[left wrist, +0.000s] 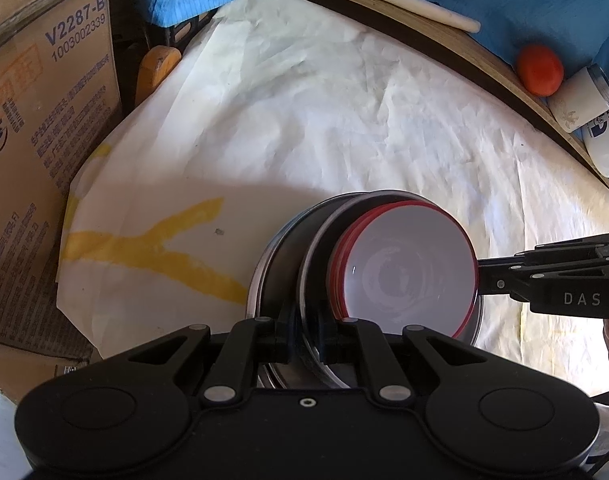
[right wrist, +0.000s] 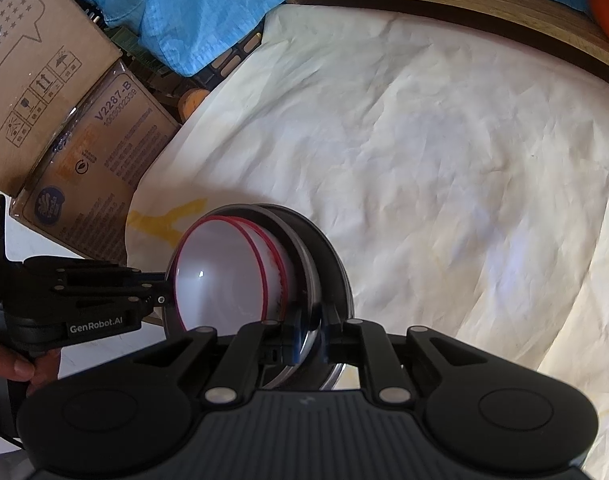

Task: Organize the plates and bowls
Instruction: 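Lower the dish stack toward the table beside the boxes with both tools, then set the dish stack down and open both tools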

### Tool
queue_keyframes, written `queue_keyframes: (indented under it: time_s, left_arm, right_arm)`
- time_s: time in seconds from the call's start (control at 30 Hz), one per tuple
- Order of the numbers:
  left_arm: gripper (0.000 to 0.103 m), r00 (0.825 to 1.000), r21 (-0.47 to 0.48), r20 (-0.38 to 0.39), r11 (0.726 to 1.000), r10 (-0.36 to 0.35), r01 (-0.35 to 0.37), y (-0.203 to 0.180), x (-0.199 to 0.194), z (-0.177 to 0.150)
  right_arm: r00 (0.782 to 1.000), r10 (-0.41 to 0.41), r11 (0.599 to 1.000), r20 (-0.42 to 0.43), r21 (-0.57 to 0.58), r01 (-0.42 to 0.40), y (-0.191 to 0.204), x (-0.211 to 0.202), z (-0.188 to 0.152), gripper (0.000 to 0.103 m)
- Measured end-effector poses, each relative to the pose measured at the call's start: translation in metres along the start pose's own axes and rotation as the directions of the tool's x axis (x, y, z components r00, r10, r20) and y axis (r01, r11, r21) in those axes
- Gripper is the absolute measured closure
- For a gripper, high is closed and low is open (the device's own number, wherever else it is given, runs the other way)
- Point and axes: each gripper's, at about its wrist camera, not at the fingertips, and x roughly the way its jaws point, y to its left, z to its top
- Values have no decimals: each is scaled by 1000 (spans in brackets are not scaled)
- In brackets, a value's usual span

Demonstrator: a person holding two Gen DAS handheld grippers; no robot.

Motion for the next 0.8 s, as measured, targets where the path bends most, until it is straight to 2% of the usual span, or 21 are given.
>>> queue_keyframes:
  time_s: [0.47, 0.67, 0.8]
  left_arm:
    - [93, 1000, -6, 9, 1000, -3, 3, 2, -3, -3]
    - [82, 1000, -18, 24, 1000, 13, -12, 5, -7, -4]
    - [79, 999, -28, 38, 999, 16, -15, 7, -11, -5]
  right_arm:
    - [1000, 13, 1000, 6, 12, -13, -3, 1, -2, 90]
    - [1000, 9, 1000, 18, 13, -9, -3, -3, -4, 89]
    - [999, -16, 1000, 36, -1, 16, 0, -8, -5, 81]
